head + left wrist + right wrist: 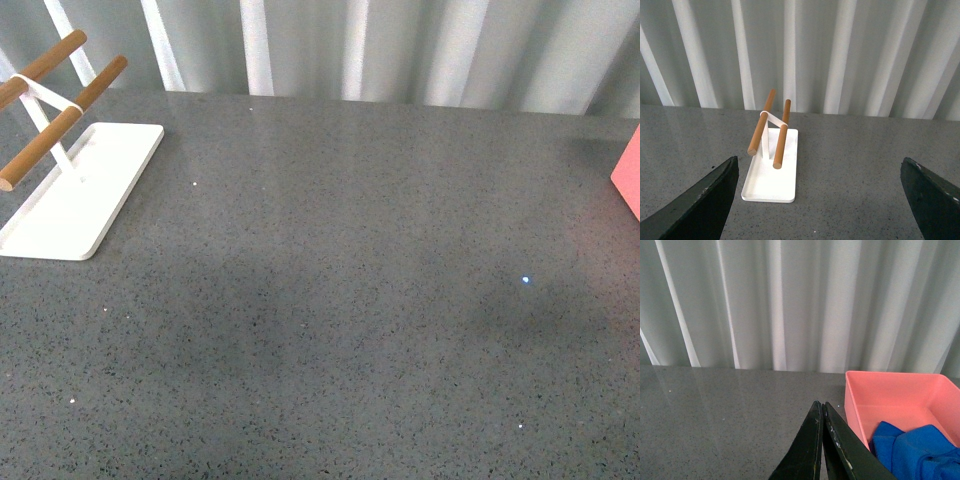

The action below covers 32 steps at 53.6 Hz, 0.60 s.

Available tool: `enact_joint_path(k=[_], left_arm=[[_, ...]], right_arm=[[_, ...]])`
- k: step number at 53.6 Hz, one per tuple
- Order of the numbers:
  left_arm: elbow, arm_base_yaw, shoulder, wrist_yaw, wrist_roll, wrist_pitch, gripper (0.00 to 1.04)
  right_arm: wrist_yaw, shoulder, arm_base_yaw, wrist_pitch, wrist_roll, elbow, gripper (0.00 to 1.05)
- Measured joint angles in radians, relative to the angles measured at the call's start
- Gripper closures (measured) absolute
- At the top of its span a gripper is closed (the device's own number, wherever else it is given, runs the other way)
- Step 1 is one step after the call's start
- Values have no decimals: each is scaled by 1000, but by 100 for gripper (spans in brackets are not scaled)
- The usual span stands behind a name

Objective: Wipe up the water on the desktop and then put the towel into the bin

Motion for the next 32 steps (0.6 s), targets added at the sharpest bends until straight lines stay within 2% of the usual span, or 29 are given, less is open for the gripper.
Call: enact_joint_path(k=[7, 13, 29, 32], left_arm=[[0, 0, 0, 0, 0, 0, 7], [0, 0, 0, 0, 0, 0, 7], [0, 0, -1, 0, 0, 0, 7], [0, 0, -1, 0, 0, 0, 7]], right_arm=[[0, -34, 0, -35, 2, 0, 102], [1, -166, 0, -201, 3, 0, 102], [3, -204, 0, -212, 4, 0, 102], [3, -204, 0, -212, 5, 0, 91]])
